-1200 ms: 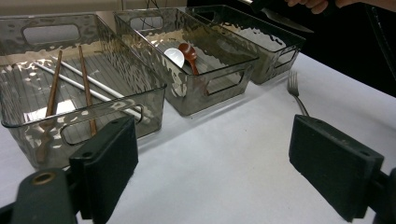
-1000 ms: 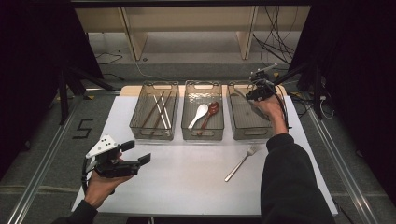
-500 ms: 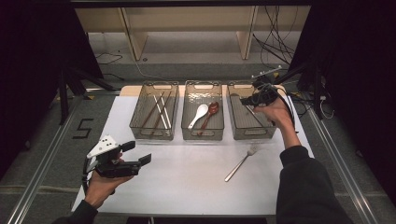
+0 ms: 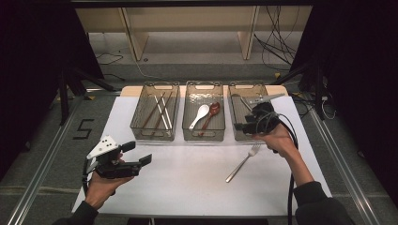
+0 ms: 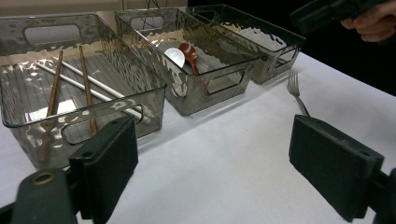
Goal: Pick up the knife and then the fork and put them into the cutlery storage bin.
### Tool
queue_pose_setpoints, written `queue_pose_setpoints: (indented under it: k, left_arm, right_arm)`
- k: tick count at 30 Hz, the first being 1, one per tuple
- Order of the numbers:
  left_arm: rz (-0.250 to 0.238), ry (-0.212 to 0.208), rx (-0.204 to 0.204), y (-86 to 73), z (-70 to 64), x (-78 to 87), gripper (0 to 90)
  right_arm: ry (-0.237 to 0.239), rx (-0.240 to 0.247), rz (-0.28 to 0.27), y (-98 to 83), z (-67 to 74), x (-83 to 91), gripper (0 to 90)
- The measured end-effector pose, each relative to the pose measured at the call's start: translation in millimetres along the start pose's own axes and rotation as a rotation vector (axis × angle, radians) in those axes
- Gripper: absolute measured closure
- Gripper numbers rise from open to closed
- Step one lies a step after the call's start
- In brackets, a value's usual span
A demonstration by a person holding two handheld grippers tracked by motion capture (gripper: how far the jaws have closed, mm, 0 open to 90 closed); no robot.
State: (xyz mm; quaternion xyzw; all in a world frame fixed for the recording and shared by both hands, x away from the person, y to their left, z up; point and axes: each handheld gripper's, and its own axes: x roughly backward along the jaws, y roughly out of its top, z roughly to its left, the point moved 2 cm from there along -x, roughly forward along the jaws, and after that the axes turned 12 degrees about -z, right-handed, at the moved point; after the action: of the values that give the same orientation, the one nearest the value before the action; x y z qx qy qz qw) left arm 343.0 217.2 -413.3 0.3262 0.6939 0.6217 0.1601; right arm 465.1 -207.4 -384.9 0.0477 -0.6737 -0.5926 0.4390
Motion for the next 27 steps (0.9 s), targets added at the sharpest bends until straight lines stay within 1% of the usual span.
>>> queue_pose_setpoints:
  k: [2, 3, 5, 6, 8, 10, 11, 14, 17, 21, 24, 25, 27]
  left_arm:
    - [0.0, 0.0, -0.002, 0.4, -0.6, 0.0, 15.0]
    - [-0.002, 0.0, -0.004, 0.6, -0.9, -0.1, 15.0]
    - [0.001, -0.001, -0.009, 0.3, -1.2, -0.3, 15.0]
    - [0.003, -0.002, -0.01, 0.1, -1.1, -0.3, 15.0]
    - [0.003, -0.002, -0.008, 0.0, -0.8, -0.3, 15.0]
    - [0.003, -0.003, -0.009, 0.2, -0.9, -0.1, 15.0]
    - [0.003, -0.003, -0.011, 0.3, -1.0, 0.2, 15.0]
    - [-0.004, -0.002, -0.006, 0.8, -1.1, 0.5, 15.1]
    - [0.001, -0.003, -0.012, 0.5, -0.7, 0.9, 15.0]
    - [0.002, -0.005, -0.015, 0.1, -1.0, 0.5, 15.0]
    - [0.004, -0.006, -0.016, 0.2, -1.1, -0.1, 15.0]
    - [0.005, -0.007, -0.019, 0.1, -1.3, 0.1, 15.0]
    - [0.002, -0.006, -0.017, 0.1, -1.4, 0.3, 15.1]
  right_arm:
    - [0.004, -0.001, 0.016, -8.4, 3.4, 1.0, 36.7]
    - [-0.002, 0.0, 0.014, -12.8, 4.8, 1.9, 36.7]
    - [0.003, -0.009, 0.012, -18.3, 6.6, 2.5, 36.7]
    - [-0.005, -0.005, 0.012, -21.2, 7.6, 2.3, 36.7]
    - [-0.002, -0.01, 0.015, -27.6, 9.7, 1.4, 37.5]
    - [-0.01, 0.004, 0.025, -33.1, 11.0, 0.1, 39.2]
    - [-0.008, 0.003, 0.028, -35.0, 11.3, -0.3, 40.1]
    - [-0.017, -0.001, 0.043, -41.4, 10.0, -1.8, 44.3]
    - [-0.023, -0.003, 0.06, -47.2, 8.8, -4.3, 48.6]
    - [-0.028, 0.011, 0.088, -53.0, 8.9, -9.8, 55.4]
    - [-0.034, 0.017, 0.107, -57.5, 7.3, -15.2, 64.3]
    - [-0.039, 0.022, 0.123, -59.0, 6.2, -17.2, 67.4]
    - [-0.055, 0.029, 0.141, -62.1, 4.2, -20.5, 71.0]
